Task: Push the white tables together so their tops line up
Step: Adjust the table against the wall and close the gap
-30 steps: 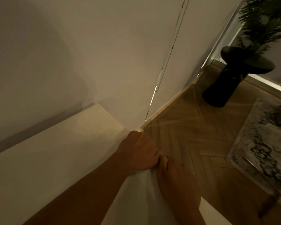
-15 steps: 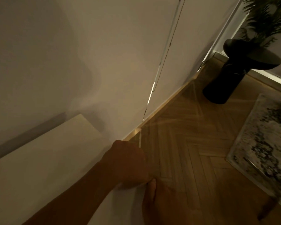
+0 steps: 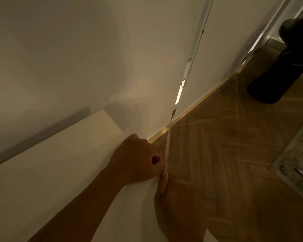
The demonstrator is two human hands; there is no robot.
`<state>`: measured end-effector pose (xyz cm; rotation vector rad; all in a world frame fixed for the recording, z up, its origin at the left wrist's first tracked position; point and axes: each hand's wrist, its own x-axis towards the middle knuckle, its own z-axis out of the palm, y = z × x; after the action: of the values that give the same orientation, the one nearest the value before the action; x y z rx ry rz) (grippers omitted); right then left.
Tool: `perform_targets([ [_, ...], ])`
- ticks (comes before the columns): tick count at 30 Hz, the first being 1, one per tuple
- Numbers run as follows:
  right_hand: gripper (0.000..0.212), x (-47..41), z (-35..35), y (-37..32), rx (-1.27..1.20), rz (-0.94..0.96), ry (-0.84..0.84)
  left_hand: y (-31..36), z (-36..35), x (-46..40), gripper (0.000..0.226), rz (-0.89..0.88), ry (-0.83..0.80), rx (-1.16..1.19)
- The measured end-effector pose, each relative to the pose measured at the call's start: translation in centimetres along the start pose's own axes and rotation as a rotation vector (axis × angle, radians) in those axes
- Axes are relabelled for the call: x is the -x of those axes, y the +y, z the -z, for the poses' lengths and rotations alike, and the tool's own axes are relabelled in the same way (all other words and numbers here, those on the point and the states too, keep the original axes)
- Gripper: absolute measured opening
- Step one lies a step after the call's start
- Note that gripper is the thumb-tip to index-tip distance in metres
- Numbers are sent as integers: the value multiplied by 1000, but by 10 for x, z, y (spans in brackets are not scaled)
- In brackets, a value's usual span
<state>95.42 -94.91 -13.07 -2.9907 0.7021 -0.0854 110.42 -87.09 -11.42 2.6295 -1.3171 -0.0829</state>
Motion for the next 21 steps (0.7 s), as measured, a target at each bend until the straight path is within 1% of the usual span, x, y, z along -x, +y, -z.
perform_targets([
  [1,69,2,-1,-3,-42,50,70,3,-1,5,54,-27,22,-18],
  [2,74,3,1,-6,-149,33,49,6,-1,10,48,-38,59,-30],
  [3,72,2,6,-8,-255,1,23,7,-2,14,44,-33,99,-31],
  [4,68,4,10,-6,-364,-31,33,9,-2,16,42,-21,117,-31],
  [5,64,5,8,-4,-393,-35,105,12,-3,18,41,-13,120,-38],
  [8,50,8,9,-3,-333,31,97,20,-6,22,37,-43,152,-62],
  [10,42,13,13,-1,-338,8,74,26,-8,26,38,-52,139,-81],
  [11,40,16,9,1,-341,16,154,30,-9,28,38,-57,140,-92],
  [13,39,23,16,7,-338,-9,216,39,-9,33,38,-77,148,-89],
  [15,41,28,29,13,-314,-21,122,46,-8,37,38,-87,138,-89],
  [17,37,30,33,20,-336,-37,-36,49,-6,39,46,-75,109,-139],
  [18,37,32,36,19,-341,-27,-16,50,-5,38,51,-63,90,-163],
  [19,37,34,37,18,-318,-11,59,50,-5,38,55,-58,73,-181],
  [20,38,35,38,17,-301,-18,87,51,-5,37,59,-71,58,-212],
  [21,38,35,33,18,-319,-25,58,52,-6,36,63,-95,47,-251],
])
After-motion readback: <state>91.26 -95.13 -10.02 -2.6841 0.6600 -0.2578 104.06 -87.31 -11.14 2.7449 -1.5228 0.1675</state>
